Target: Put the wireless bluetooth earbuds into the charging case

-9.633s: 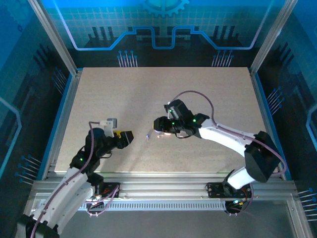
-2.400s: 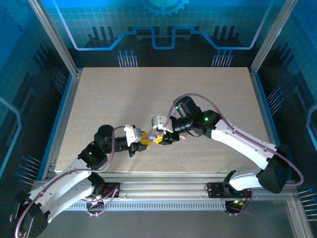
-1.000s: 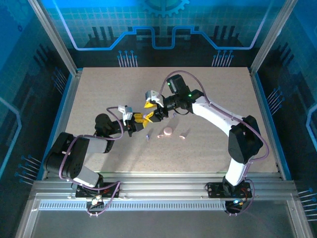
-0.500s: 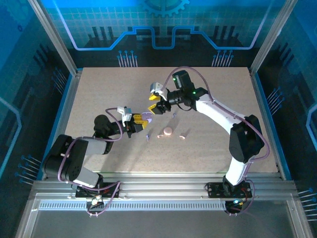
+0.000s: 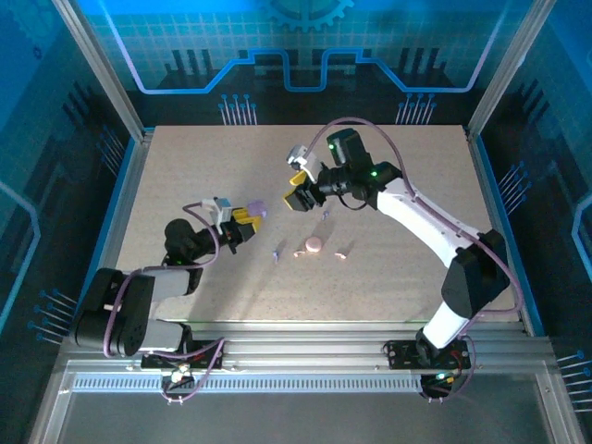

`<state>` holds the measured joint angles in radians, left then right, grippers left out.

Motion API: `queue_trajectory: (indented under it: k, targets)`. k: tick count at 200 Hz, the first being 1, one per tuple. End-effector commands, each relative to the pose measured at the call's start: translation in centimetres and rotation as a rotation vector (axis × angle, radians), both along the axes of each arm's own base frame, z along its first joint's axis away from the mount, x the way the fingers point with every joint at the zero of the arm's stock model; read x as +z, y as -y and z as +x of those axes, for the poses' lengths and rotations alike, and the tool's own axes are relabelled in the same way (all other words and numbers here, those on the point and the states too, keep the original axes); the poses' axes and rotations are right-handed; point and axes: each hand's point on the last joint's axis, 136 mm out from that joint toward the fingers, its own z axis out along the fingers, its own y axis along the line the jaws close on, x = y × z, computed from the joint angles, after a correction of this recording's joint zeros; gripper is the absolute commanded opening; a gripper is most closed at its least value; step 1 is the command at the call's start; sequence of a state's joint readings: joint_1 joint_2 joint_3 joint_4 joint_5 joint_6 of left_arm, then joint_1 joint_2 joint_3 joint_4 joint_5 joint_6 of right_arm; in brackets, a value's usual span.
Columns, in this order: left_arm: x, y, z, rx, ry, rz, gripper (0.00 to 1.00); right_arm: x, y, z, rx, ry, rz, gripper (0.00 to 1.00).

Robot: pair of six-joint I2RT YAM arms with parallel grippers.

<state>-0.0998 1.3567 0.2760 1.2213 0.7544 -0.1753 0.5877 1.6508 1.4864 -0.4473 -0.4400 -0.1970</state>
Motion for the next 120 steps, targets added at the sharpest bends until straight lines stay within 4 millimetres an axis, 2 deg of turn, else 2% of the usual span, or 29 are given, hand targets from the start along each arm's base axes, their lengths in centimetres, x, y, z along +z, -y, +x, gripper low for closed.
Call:
queue_trajectory:
  k: [1, 55, 83, 120]
  targets:
    - [-0.2, -1.6, 0.5, 0.096, 0.009, 0.013, 0.13, -2.8, 1.7, -1.2, -0.177, -0.142, -0.167, 0.57]
    - [-0.5, -3.5, 1.1, 0.234, -0.056, -0.014, 0.12, -8.3, 2.0, -2.9, -0.438, -0.442, -0.335, 0.54]
    - [-0.4, -4.8, 0.8, 0.326, -0.096, -0.003, 0.12, -10.6, -0.5, -4.0, -0.468, -0.599, -0.309, 0.49]
    - [0.1, -6.3, -0.3, 0.417, -0.112, 0.062, 0.12, -13.7, -2.3, -3.5, -0.533, -0.682, -0.347, 0.38]
